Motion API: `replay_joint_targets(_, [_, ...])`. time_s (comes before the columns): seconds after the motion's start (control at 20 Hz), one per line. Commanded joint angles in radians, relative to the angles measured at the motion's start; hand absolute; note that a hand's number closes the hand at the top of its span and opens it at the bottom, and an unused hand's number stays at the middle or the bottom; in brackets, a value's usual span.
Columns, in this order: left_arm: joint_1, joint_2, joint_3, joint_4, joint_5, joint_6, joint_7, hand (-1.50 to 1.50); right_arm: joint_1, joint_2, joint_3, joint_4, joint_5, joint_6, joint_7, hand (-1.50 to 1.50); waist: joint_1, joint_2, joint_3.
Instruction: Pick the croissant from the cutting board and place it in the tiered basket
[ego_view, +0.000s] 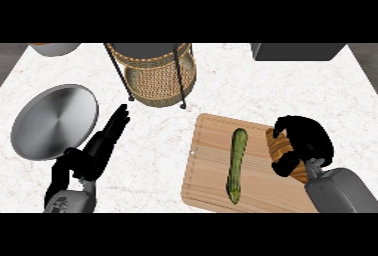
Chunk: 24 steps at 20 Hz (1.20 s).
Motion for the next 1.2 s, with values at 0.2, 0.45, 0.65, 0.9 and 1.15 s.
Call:
replay_joint_targets(0.2, [-0.007,-0.005,0.025,0.047,-0.005,-0.006,-0.034,0.0,-0.075,0.01,-0.148,0.042,0.028,-0.118,-0.046,1.5,0.0,0.001,0.0])
replay_joint_targets(0.45, [-0.006,0.01,0.031,-0.012,0.011,-0.013,0.016,0.0,-0.148,0.116,-0.246,-0.134,-0.162,-0.13,-0.046,1.5,-0.001,-0.003,0.001])
replay_joint_targets(0.65, [-0.015,-0.029,0.005,0.029,-0.023,0.018,0.009,0.0,-0.263,0.095,-0.252,-0.27,-0.18,-0.047,0.026,1.5,-0.005,-0.003,-0.001])
replay_joint_targets(0.9, [0.003,-0.014,0.015,-0.041,0.0,-0.012,0.031,0.0,-0.458,0.161,-0.24,-0.234,-0.177,0.001,0.157,1.5,0.005,-0.002,0.0])
replay_joint_targets(1.15, [-0.042,0.003,0.031,0.017,0.009,-0.046,0.025,0.0,-0.748,0.223,-0.31,0.012,-0.162,-0.055,0.217,1.5,0.016,0.003,-0.001])
